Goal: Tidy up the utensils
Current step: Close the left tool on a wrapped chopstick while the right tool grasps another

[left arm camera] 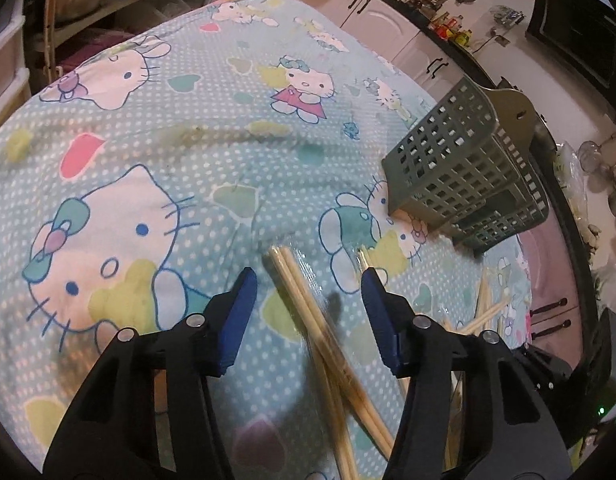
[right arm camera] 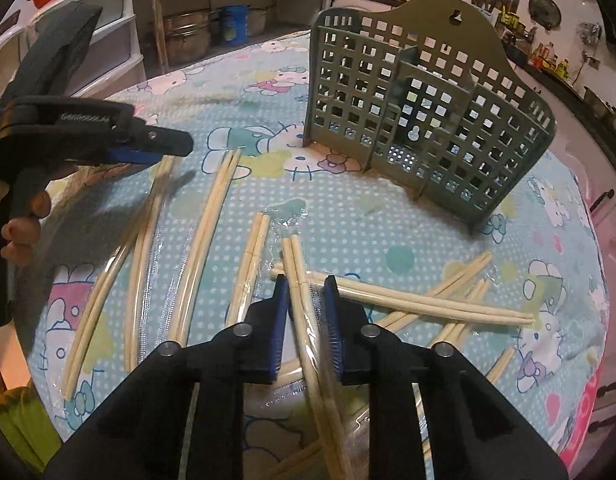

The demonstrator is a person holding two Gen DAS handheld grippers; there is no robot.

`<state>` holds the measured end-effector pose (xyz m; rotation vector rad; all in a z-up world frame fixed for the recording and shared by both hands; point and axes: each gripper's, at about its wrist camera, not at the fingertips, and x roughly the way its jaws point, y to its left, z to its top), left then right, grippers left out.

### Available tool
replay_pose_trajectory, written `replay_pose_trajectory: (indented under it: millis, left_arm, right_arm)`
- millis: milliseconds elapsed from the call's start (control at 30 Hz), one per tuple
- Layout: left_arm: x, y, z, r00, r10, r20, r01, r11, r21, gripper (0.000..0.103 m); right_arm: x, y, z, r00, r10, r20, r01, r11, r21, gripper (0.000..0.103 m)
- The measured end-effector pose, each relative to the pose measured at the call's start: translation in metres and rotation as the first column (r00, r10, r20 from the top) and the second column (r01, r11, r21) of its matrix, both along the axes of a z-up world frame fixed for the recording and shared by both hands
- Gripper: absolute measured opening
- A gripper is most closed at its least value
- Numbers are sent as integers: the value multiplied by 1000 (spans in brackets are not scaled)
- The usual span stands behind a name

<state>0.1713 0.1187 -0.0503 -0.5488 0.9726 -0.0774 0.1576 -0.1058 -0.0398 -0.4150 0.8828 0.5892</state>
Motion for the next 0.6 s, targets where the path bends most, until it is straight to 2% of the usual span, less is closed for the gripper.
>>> replay_pose_trajectory:
  millis: [133,200,367,600]
  left_arm:
    - [8,2,-1,1000,11,-20,-10,1000,25,28]
    - [11,5,-1,999,20,-29,-19,999,45,15]
    - [10,8,5,1000,19,-15,-18,998,55,7]
    - [2,-6,44,995,-36,95,27,995,97,5]
  right_arm:
    - [1,-2,6,1000,11,-1,-11,1000,22,10]
    - [0,-5,10,1000,13,-5,-13,999,41,10]
    - [-1,-14,22,1000,15,-5,-14,995,94,10]
    - [-7,-27,41,1000,8,24,-12,986,166,7]
